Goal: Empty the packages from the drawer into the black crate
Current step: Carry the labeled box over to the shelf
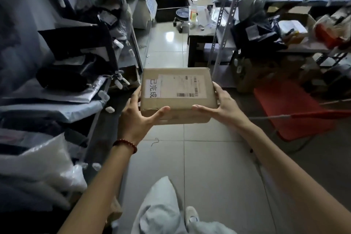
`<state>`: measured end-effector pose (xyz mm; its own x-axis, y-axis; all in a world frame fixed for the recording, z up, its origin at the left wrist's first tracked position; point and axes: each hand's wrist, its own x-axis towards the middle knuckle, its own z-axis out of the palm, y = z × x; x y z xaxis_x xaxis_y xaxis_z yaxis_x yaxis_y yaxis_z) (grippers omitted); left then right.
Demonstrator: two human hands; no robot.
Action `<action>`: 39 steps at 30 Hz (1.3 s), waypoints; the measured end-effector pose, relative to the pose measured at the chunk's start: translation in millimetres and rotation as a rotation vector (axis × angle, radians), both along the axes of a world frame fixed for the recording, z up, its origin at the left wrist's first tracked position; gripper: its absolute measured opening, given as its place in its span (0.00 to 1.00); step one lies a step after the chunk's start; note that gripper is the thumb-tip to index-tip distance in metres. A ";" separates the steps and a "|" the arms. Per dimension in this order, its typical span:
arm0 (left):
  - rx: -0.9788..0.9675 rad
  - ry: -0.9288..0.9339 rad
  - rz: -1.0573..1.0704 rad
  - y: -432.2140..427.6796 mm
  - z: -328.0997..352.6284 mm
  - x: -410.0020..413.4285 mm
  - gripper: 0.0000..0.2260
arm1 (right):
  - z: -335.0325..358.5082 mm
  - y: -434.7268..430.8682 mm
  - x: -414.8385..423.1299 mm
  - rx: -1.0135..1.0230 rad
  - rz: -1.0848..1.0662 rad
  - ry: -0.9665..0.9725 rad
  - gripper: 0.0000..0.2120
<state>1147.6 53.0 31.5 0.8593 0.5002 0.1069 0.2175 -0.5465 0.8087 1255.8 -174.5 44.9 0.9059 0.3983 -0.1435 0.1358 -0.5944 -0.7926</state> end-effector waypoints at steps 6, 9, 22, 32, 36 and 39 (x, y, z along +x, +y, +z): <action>-0.033 0.021 -0.027 64.8 -16.8 121.5 0.44 | -18.0 72.1 121.6 0.017 0.012 0.014 0.51; -0.119 0.022 -0.058 100.4 -14.3 182.1 0.44 | -16.3 104.4 178.5 0.027 -0.007 0.048 0.50; -0.270 -0.012 0.024 208.1 -16.8 462.8 0.40 | -32.6 206.9 437.5 0.160 -0.109 0.118 0.43; -0.249 -0.029 0.124 280.6 2.5 650.6 0.36 | -23.7 302.2 657.8 0.214 -0.059 0.080 0.30; -0.261 0.004 0.101 321.1 -10.2 729.4 0.35 | -31.4 339.3 730.4 0.190 -0.061 0.089 0.31; -0.243 0.046 0.026 349.5 -11.6 791.3 0.36 | -29.9 360.4 779.7 0.183 -0.122 0.085 0.31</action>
<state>1938.8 402.5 19.9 0.8467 0.5289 -0.0579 0.2685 -0.3308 0.9047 2035.5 185.9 15.0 0.9366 0.3133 -0.1570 0.0000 -0.4480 -0.8940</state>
